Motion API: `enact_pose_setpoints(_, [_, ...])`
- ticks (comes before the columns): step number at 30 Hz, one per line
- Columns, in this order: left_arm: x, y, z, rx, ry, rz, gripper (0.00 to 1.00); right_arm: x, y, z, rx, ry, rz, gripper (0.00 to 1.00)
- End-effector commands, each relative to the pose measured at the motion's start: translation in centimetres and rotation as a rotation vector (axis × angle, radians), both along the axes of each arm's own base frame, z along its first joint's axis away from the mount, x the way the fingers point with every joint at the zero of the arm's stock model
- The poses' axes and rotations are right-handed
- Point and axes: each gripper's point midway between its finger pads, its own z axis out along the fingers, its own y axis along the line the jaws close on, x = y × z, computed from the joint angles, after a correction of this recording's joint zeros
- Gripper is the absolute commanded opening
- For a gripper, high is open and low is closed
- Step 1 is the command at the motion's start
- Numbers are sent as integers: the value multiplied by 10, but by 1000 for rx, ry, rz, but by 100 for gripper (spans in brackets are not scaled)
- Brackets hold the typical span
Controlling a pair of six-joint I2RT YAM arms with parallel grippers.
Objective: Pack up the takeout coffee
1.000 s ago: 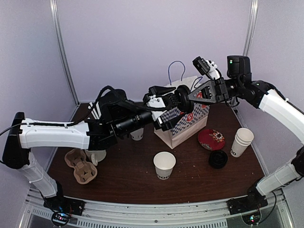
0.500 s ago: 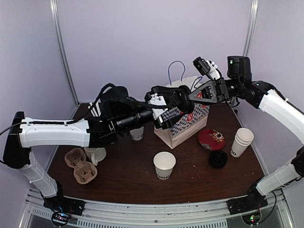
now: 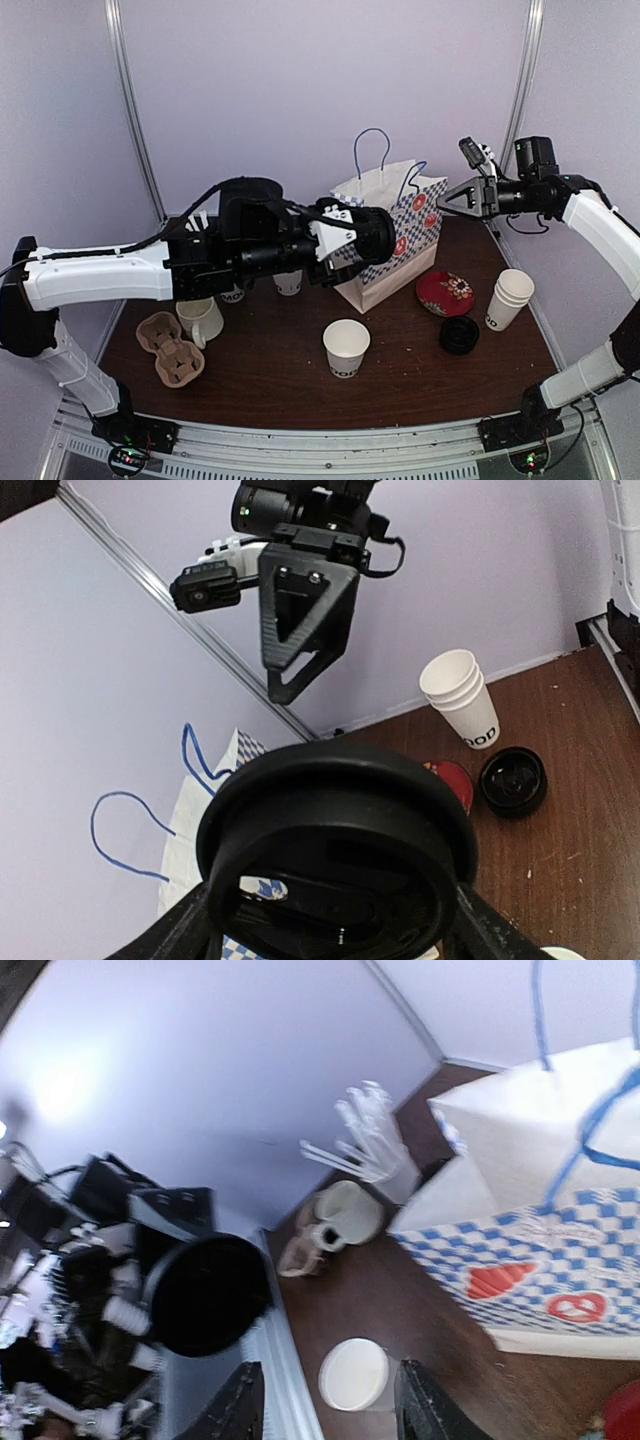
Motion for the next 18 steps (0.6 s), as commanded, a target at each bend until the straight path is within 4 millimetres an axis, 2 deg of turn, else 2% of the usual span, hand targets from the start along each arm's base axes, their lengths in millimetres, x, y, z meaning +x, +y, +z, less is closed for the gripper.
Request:
enact_pose_setpoints(1, [3,28,-32,207,201,106,74,6,-40,-92,-505,-143,-149,47])
enact_pose_setpoints(3, [-3,35,-53,303,290,113,73,9,-50,-121,-584,-155,-176,47])
enact_pose_setpoints(7, [-14,48,-84,424,423,129,73,7,-50,-158,-586,-143,-171,48])
enact_pose_setpoints(12, [-20,59,-113,574,537,174,74,4,-48,-170,-591,-111,-129,48])
enact_pose_setpoints(18, [-17,57,-143,717,600,214,73,-2,-41,-183,-557,-51,-73,48])
